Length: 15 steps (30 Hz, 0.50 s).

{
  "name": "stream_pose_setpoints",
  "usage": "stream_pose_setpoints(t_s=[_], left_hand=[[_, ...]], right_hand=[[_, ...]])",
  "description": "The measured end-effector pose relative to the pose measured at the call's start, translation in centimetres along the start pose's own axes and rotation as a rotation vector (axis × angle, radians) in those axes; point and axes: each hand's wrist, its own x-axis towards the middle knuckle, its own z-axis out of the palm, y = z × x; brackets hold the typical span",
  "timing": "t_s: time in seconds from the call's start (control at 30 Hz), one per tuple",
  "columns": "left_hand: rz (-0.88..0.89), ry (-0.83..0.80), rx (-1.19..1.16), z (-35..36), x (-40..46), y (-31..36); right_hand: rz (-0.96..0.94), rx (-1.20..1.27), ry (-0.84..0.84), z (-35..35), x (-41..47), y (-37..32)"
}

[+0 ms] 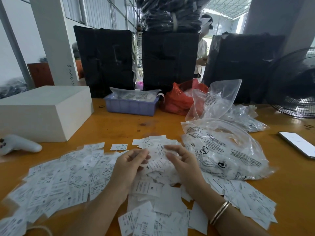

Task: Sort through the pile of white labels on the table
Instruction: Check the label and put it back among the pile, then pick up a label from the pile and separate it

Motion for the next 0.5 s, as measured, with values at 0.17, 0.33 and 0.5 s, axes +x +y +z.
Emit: stream_pose_setpoints(t_s=[0.17,0.33,0.5], left_hand=[[-0.029,0.016,-0.001,-0.06,0.4,-0.14],[-0.035,0.024,-0.02,-0.19,0.43,-0.27],[-0.047,0.007,-0.021,-0.07,0.49,-0.27]], right_hand=[[0.037,0.18,0.059,-0.47,0.28,0.09],[0.022,0.269,0.045,-0.41,0.08,-0.21],[0.012,0.253,0.049,-0.34,0.09,-0.27]])
